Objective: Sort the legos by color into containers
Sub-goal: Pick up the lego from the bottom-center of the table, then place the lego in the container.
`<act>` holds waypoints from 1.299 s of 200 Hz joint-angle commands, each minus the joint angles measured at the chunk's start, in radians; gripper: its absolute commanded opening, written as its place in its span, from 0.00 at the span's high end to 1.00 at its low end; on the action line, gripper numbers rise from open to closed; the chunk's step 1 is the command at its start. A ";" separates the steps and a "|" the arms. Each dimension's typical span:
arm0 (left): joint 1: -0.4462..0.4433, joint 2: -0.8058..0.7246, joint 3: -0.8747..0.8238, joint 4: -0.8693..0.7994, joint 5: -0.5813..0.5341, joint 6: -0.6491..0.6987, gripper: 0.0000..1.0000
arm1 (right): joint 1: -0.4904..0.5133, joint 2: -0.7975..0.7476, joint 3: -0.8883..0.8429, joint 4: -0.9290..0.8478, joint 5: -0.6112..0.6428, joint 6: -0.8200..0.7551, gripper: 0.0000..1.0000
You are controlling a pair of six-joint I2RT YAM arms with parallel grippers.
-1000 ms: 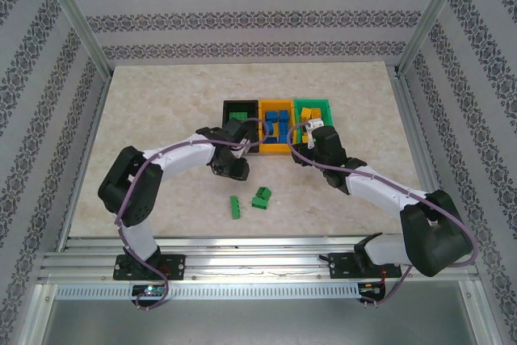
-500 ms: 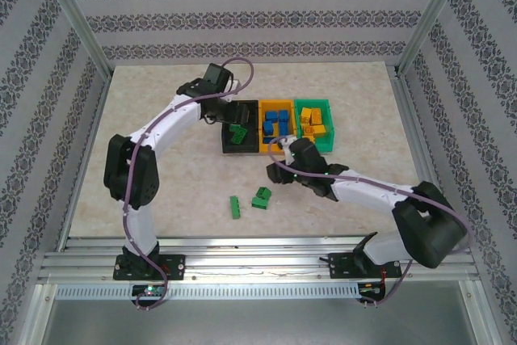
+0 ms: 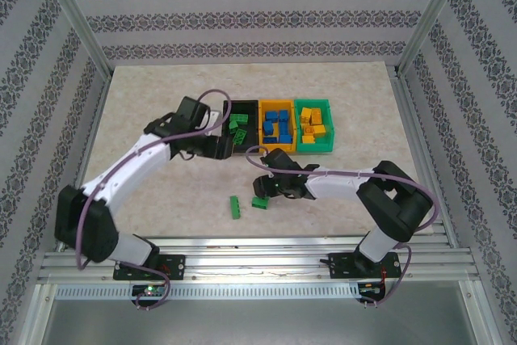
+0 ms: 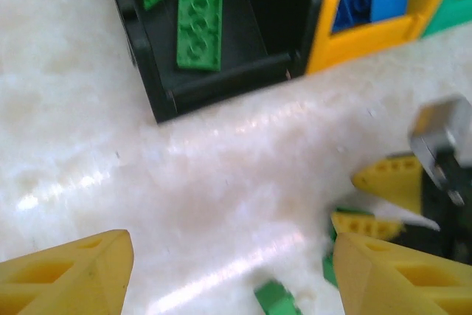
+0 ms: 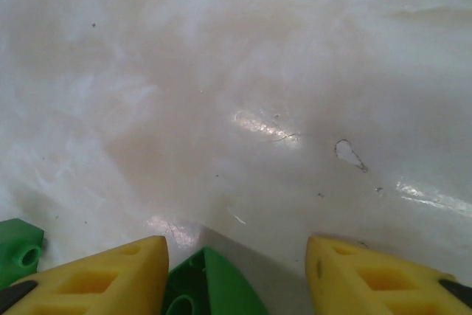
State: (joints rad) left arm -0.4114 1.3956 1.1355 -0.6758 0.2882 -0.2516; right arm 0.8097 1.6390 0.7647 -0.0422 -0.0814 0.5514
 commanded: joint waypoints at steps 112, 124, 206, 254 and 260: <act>-0.176 -0.328 -0.546 0.190 0.165 -0.297 0.29 | 0.125 0.053 0.074 -0.195 0.116 0.061 0.64; -0.185 -0.319 -0.556 0.215 0.164 -0.313 0.29 | 0.123 0.049 0.070 -0.183 0.125 0.062 0.70; -0.288 -0.091 -0.493 0.334 0.096 -0.336 0.34 | -0.082 0.090 0.408 -0.183 0.075 -0.131 0.69; -0.315 -0.003 -0.485 0.420 0.078 -0.362 0.34 | -0.181 0.276 0.689 -0.245 0.025 -0.200 0.47; -0.316 0.014 -0.480 0.425 0.081 -0.360 0.34 | -0.184 0.281 0.701 -0.251 0.016 -0.206 0.46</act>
State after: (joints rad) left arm -0.7097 1.3586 0.6193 -0.3233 0.3885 -0.5922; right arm 0.6468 1.8614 1.3945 -0.2287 -0.0162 0.3996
